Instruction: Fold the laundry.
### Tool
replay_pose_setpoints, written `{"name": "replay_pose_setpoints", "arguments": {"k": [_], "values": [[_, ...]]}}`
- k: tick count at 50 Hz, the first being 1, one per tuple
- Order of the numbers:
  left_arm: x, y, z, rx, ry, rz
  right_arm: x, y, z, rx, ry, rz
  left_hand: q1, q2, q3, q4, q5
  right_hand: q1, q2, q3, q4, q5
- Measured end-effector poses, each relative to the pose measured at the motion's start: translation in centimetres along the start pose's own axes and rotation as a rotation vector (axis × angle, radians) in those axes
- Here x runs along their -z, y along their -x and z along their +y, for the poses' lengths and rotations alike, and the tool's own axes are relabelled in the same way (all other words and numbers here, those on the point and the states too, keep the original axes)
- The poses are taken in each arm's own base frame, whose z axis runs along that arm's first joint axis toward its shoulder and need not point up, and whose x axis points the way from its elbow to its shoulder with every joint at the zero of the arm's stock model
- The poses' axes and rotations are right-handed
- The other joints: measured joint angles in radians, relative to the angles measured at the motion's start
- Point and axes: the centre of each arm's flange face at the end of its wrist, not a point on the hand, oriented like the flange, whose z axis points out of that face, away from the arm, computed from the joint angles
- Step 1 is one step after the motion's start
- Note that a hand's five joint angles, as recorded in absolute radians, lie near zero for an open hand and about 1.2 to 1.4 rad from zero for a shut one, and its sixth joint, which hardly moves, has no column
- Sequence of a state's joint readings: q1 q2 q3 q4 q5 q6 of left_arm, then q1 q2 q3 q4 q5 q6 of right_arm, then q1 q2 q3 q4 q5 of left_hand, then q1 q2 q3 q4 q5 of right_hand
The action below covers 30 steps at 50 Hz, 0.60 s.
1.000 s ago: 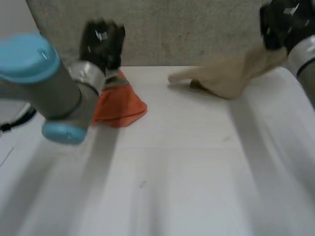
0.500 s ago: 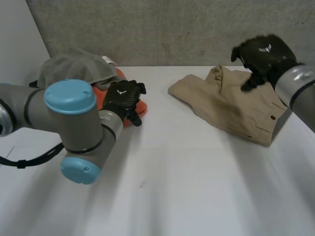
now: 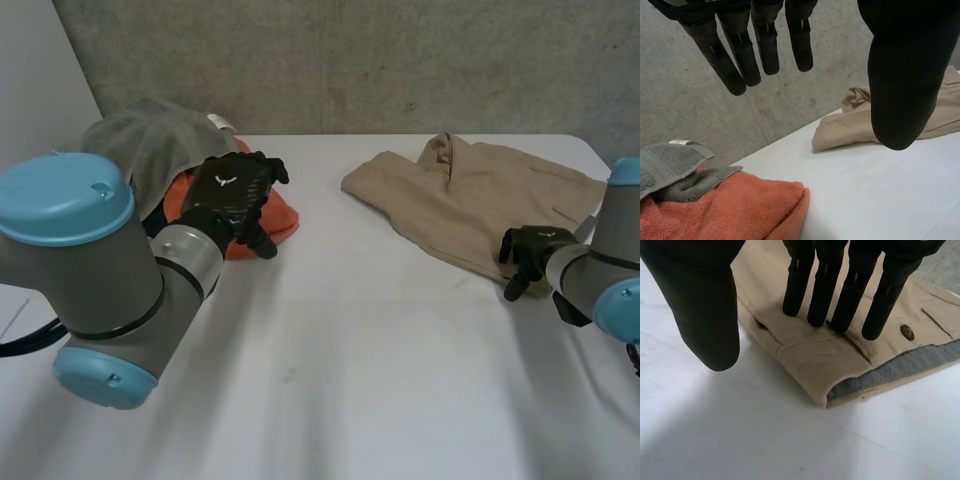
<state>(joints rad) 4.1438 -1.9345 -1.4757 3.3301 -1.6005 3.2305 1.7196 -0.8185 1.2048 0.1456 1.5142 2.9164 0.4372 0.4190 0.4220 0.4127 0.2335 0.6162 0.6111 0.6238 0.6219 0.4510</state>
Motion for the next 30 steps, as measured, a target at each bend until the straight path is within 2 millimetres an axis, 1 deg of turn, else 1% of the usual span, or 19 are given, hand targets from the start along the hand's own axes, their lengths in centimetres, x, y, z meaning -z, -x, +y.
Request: {"name": "replay_pose_setpoints", "arguments": {"k": [3, 5, 7, 8, 9, 11, 12, 14, 17, 18, 19, 22, 25, 27, 28, 29, 30], "values": [[0.0, 0.3, 0.1, 0.000, -0.003, -0.007, -0.9, 0.0, 0.5, 0.029, -0.003, 0.007, 0.000, 0.000, 0.000, 0.000, 0.000, 0.006, 0.002, 0.011, 0.011, 0.012], [-0.1, 0.5, 0.2, 0.000, -0.003, -0.011, -1.2, -0.1, 0.6, 0.039, -0.007, 0.011, 0.000, 0.000, 0.000, 0.000, 0.000, 0.074, 0.055, 0.075, 0.074, 0.074], [-0.1, 0.7, 0.3, 0.000, -0.002, -0.016, -1.6, -0.3, 0.7, 0.050, -0.016, 0.020, 0.000, 0.000, 0.000, 0.000, 0.000, 0.190, 0.311, 0.301, 0.307, 0.305], [-0.1, 0.7, 0.3, 0.001, -0.002, -0.017, -1.6, -0.4, 0.7, 0.051, -0.017, 0.022, 0.000, 0.000, 0.000, 0.000, 0.000, 0.214, 0.350, 0.337, 0.348, 0.345], [-0.1, 0.8, 0.4, 0.001, 0.001, -0.021, -1.9, -0.5, 0.7, 0.056, -0.027, 0.030, 0.000, 0.000, 0.000, 0.000, 0.000, 0.250, 0.467, 0.455, 0.502, 0.485], [-0.2, 0.9, 0.5, 0.001, 0.003, -0.024, -1.9, -0.7, 0.6, 0.059, -0.041, 0.037, 0.000, -0.001, 0.000, -0.001, -0.001, 0.250, 0.490, 0.496, 0.554, 0.540], [-0.2, 1.0, 0.5, 0.001, 0.004, -0.025, -1.9, -0.7, 0.4, 0.059, -0.048, 0.040, 0.000, -0.001, 0.000, -0.003, -0.003, 0.250, 0.499, 0.520, 0.564, 0.549], [-0.2, 1.1, 0.6, 0.001, 0.006, -0.028, -1.5, -0.9, -0.5, 0.062, -0.088, 0.050, -0.001, -0.004, -0.005, -0.006, -0.009, 0.250, 0.546, 0.556, 0.573, 0.560], [-0.2, 1.2, 0.6, 0.001, 0.009, -0.032, -0.6, -0.9, -2.2, 0.068, -0.155, 0.058, -0.023, -0.011, -0.011, -0.012, -0.014, 0.250, 0.548, 0.562, 0.573, 0.566], [-0.2, 1.2, 0.6, 0.001, 0.009, -0.032, -0.6, -0.9, -2.2, 0.068, -0.155, 0.058, -0.023, -0.011, -0.011, -0.012, -0.014, 0.250, 0.548, 0.562, 0.573, 0.566], [-0.2, 1.2, 0.6, 0.001, 0.009, -0.034, 0.1, -0.9, -3.3, 0.073, -0.203, 0.059, -0.024, -0.011, -0.011, -0.012, -0.014, 0.250, 0.548, 0.562, 0.573, 0.566], [-0.2, 1.2, 0.6, 0.002, 0.009, -0.034, 1.0, -0.6, -4.8, 0.083, -0.272, 0.051, -0.024, -0.011, -0.011, -0.012, -0.014, 0.250, 0.548, 0.562, 0.573, 0.566], [-0.2, 1.2, 0.6, 0.003, 0.008, -0.034, 1.3, -0.3, -5.3, 0.091, -0.302, 0.038, -0.024, -0.011, -0.011, -0.012, -0.014, 0.250, 0.548, 0.562, 0.573, 0.566], [-0.2, 1.1, 0.6, 0.004, 0.009, -0.033, 1.2, -0.2, -5.3, 0.097, -0.303, 0.028, -0.024, -0.011, -0.011, -0.012, -0.014, 0.250, 0.548, 0.562, 0.573, 0.566], [-0.1, 1.1, 0.6, 0.004, 0.010, -0.033, 1.1, -0.1, -5.2, 0.100, -0.299, 0.024, -0.024, -0.011, -0.011, -0.012, -0.014, 0.283, 0.533, 0.542, 0.557, 0.550], [-0.1, 1.1, 0.6, 0.004, 0.012, -0.034, 0.9, -0.1, -5.0, 0.103, -0.289, 0.020, -0.025, -0.011, -0.011, -0.012, -0.014, 0.344, 0.478, 0.475, 0.481, 0.477], [-0.1, 1.1, 0.7, 0.004, 0.013, -0.034, 0.7, -0.1, -4.8, 0.105, -0.280, 0.017, -0.024, -0.011, -0.011, -0.012, -0.014, 0.360, 0.448, 0.443, 0.453, 0.449]]}}
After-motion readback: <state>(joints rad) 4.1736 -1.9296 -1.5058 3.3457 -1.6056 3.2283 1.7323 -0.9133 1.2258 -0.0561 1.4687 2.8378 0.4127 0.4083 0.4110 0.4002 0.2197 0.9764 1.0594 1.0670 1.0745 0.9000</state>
